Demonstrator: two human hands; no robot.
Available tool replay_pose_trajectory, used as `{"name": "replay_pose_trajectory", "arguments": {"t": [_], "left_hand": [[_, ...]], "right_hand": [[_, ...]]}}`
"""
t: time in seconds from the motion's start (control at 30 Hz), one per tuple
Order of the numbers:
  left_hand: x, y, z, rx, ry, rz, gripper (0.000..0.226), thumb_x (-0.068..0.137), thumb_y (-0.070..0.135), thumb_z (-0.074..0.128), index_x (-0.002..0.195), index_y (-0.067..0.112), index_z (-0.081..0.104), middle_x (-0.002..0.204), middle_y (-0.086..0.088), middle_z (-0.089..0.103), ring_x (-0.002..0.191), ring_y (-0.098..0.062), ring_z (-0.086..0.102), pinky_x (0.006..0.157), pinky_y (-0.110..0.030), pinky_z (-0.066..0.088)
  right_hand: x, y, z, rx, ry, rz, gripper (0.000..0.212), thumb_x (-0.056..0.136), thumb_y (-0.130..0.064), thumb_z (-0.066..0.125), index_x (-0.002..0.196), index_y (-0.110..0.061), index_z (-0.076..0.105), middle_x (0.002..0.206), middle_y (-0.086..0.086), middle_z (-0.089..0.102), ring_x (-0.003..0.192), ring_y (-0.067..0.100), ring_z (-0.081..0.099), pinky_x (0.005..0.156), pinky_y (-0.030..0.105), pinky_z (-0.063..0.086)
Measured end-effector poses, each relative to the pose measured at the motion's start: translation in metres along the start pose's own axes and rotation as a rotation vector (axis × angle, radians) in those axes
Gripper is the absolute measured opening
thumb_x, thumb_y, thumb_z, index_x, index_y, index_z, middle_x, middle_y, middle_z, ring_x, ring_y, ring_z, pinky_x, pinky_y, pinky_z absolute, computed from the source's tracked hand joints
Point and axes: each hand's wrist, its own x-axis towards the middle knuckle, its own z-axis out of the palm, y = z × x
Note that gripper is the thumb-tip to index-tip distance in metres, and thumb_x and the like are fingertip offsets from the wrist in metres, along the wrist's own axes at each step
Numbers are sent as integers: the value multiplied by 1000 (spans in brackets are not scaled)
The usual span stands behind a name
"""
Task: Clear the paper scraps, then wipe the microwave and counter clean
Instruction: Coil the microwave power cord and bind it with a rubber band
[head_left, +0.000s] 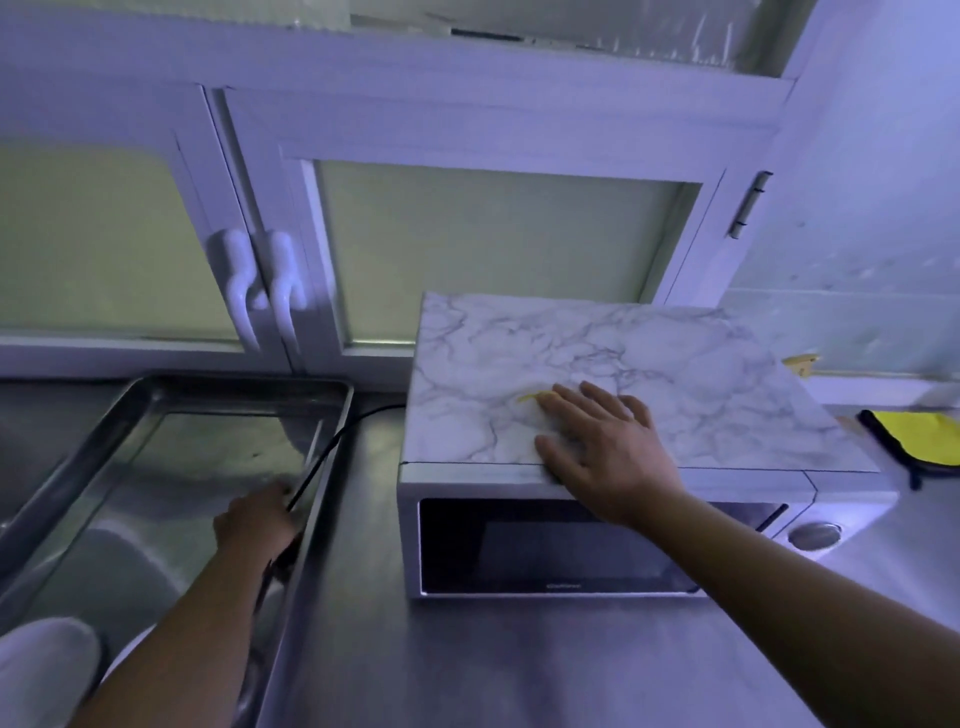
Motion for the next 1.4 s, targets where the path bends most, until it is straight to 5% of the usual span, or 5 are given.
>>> {"name": "replay_pose_trajectory", "arguments": {"t": [0.4,0.8,1.03,1.17,1.4], "left_hand": [[38,28,-21,-519,76,10,20,93,14,62,83,0,71,83,-26,70,82,-40,68,75,-44,51],[-52,198,-370,-1418,546,598,17,88,17,62,71,20,64,51,7,52,51,-15,48,46,-20,35],[-160,239,-422,-1327,427,903,13,91,13,62,80,16,69,58,5,56,57,-16,50,50,-21,38],[-204,249,-400,-1285,356,934,14,94,12,60,84,17,68,64,0,56,58,-17,49,51,-18,36],[-272,273,-335,-1148,7,1170,18,94,10,64,98,21,77,67,6,66,63,-8,56,55,-15,40]], "right_hand": [[2,5,3,47,72,-32,67,88,-66,30,138,-28,51,150,-11,48,145,18,31,117,42,20],[4,12,-5,321,41,40,47,81,-55,60,124,-37,67,143,-14,54,142,8,36,116,33,21],[1,30,-19,735,-5,277,20,83,-7,69,100,-12,79,121,2,70,122,16,59,101,20,39],[-9,34,-45,997,111,507,21,90,-22,66,86,-5,77,90,-1,73,95,22,68,85,37,50],[1,54,-201,2004,-107,492,66,92,-55,52,113,7,63,111,20,72,104,36,70,94,56,51]]}}
